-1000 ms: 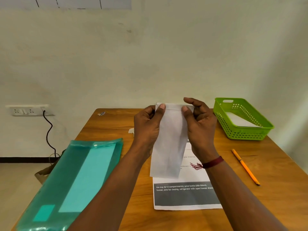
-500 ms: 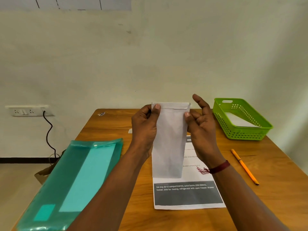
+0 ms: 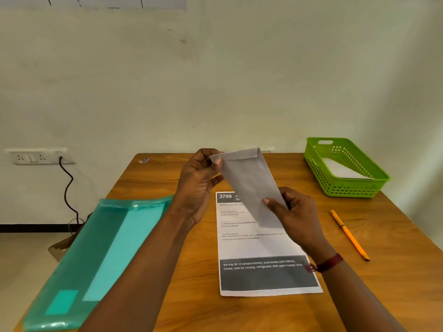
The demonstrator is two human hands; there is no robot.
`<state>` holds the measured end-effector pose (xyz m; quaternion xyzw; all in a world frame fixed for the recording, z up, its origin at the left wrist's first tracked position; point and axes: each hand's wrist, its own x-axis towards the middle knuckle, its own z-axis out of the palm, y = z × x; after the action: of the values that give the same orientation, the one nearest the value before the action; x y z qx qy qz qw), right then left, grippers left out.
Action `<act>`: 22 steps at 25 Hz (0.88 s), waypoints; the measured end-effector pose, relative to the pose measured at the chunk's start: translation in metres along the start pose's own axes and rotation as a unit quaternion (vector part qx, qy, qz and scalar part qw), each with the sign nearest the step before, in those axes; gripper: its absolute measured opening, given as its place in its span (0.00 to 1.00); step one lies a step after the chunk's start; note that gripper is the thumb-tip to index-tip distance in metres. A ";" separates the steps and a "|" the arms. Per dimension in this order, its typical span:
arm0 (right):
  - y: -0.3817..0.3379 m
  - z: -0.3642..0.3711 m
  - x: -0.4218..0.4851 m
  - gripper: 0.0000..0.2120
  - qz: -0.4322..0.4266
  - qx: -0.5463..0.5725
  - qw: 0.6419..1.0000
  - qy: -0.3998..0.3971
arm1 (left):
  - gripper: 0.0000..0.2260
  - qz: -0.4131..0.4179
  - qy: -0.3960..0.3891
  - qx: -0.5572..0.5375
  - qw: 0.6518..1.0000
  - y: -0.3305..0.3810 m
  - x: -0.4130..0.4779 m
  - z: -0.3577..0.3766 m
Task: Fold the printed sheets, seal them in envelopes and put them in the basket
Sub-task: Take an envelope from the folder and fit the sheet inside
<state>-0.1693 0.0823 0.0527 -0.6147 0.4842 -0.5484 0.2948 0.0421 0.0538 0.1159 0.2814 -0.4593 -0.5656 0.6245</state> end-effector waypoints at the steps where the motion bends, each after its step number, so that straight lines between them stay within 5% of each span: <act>1: 0.003 -0.005 0.001 0.12 -0.023 -0.041 0.999 0.007 | 0.06 0.001 -0.012 0.049 0.999 0.000 0.001 -0.007; 7: 0.028 -0.019 -0.001 0.13 -0.136 -0.206 0.968 0.045 | 0.04 -0.088 -0.053 0.303 0.947 -0.006 0.002 -0.049; 11: 0.052 -0.011 -0.008 0.21 -0.197 -0.272 0.941 0.036 | 0.06 -0.196 0.005 0.272 0.942 -0.022 -0.005 -0.054; 17: 0.071 0.013 -0.018 0.22 -0.206 -0.354 0.912 0.022 | 0.09 -0.263 0.153 0.074 0.950 -0.059 -0.007 -0.058; 22: 0.081 0.029 -0.026 0.21 -0.182 -0.416 0.889 -0.066 | 0.13 -0.264 0.186 0.198 0.926 -0.084 -0.009 -0.072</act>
<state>-0.1619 0.0729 -0.0364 -0.7933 0.5269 -0.2988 -0.0613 0.0693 0.0333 0.0104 0.6102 -0.3465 -0.5452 0.4588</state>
